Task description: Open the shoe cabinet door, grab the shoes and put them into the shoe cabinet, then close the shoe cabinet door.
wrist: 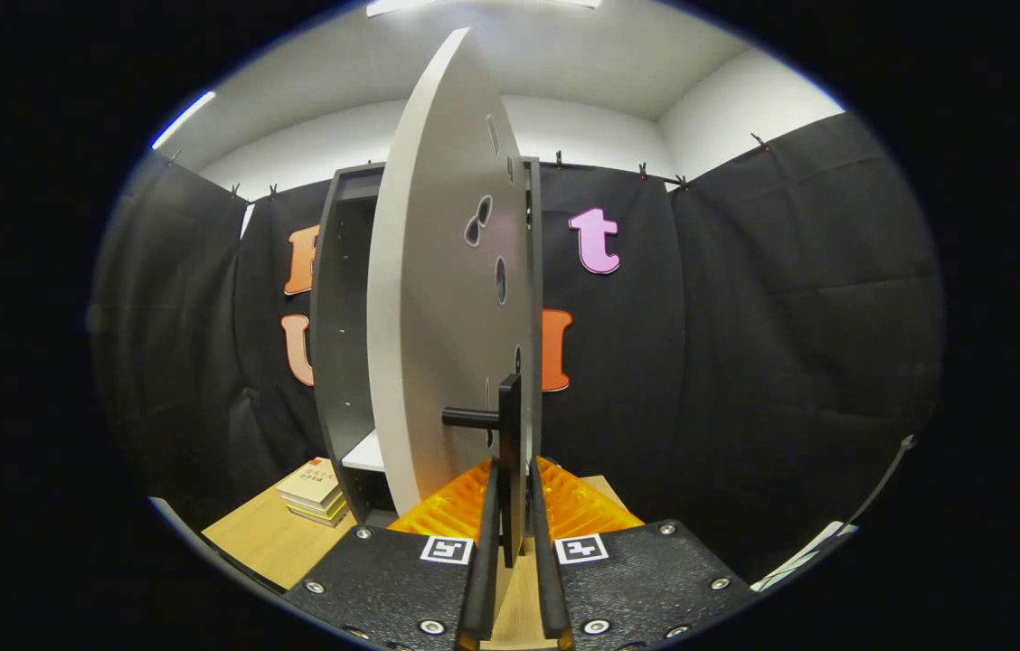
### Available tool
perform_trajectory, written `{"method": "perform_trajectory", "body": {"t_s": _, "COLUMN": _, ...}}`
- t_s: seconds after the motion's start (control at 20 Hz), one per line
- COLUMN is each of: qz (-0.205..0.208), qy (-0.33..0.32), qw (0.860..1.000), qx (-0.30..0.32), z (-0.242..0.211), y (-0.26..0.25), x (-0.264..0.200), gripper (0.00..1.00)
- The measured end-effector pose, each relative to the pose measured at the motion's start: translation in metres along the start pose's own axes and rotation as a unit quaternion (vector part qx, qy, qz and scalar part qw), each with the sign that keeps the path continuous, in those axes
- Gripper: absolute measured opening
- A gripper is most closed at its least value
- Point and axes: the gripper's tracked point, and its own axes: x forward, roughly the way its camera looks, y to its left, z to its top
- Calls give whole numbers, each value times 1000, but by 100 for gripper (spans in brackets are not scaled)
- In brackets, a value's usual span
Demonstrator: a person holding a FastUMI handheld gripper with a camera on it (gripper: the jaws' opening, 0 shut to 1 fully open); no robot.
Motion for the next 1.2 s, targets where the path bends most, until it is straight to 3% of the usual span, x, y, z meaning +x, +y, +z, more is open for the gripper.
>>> {"method": "perform_trajectory", "body": {"t_s": 0.3, "qz": -17, "qy": 1, "qw": 1000, "qx": 3, "z": -3, "y": -40, "x": -5, "gripper": 12}}
{"method": "perform_trajectory", "body": {"t_s": 0.6, "qz": -37, "qy": 1, "qw": 999, "qx": 2, "z": -4, "y": -74, "x": -8, "gripper": 12}}
{"method": "perform_trajectory", "body": {"t_s": 0.8, "qz": -37, "qy": 4, "qw": 999, "qx": 6, "z": -4, "y": -70, "x": -16, "gripper": 12}}
{"method": "perform_trajectory", "body": {"t_s": 1.2, "qz": -109, "qy": 1, "qw": 994, "qx": -24, "z": 4, "y": -61, "x": -34, "gripper": 12}}
